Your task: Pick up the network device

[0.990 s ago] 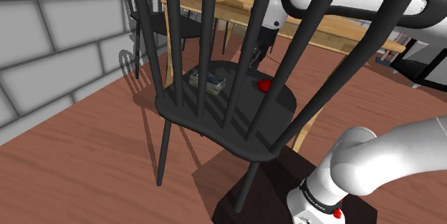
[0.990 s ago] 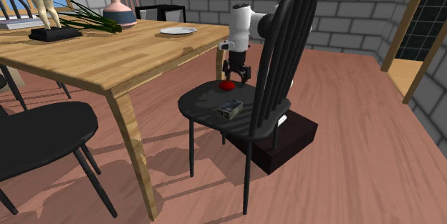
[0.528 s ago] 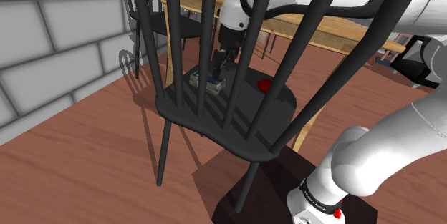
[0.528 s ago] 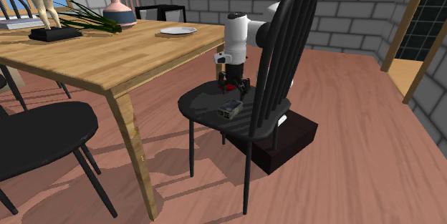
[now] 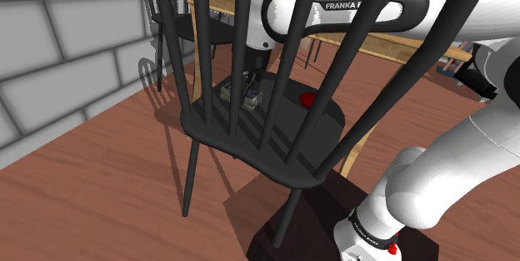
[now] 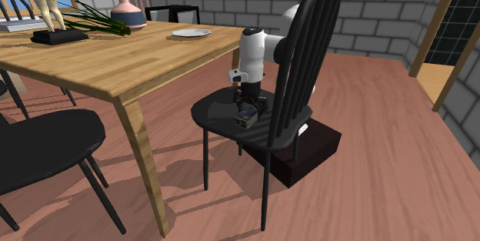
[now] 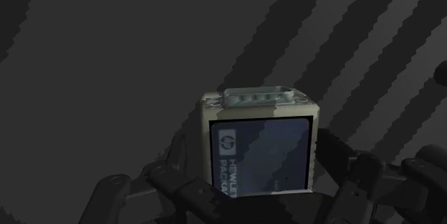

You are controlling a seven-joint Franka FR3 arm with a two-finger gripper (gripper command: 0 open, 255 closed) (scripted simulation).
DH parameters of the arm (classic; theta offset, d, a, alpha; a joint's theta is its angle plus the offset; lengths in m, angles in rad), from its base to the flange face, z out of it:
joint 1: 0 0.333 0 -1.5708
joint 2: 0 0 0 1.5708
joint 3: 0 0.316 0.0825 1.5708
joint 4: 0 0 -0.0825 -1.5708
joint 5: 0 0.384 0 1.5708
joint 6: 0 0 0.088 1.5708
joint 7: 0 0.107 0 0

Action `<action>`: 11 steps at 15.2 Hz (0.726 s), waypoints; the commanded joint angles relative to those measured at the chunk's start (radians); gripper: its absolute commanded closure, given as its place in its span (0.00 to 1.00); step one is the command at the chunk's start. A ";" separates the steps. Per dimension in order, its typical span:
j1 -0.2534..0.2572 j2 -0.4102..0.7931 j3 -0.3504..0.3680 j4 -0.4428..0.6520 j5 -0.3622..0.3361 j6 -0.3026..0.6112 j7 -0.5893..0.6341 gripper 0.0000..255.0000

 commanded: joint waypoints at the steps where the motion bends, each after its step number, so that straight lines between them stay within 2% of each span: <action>1: 0.001 0.004 0.002 -0.019 0.000 0.024 0.002 0.00; 2: 0.001 0.004 0.002 -0.020 0.000 0.024 0.002 0.00; 3: 0.001 0.001 0.001 -0.023 0.000 0.024 0.000 1.00; 11: 0.001 -0.001 0.001 -0.024 0.001 0.023 0.000 1.00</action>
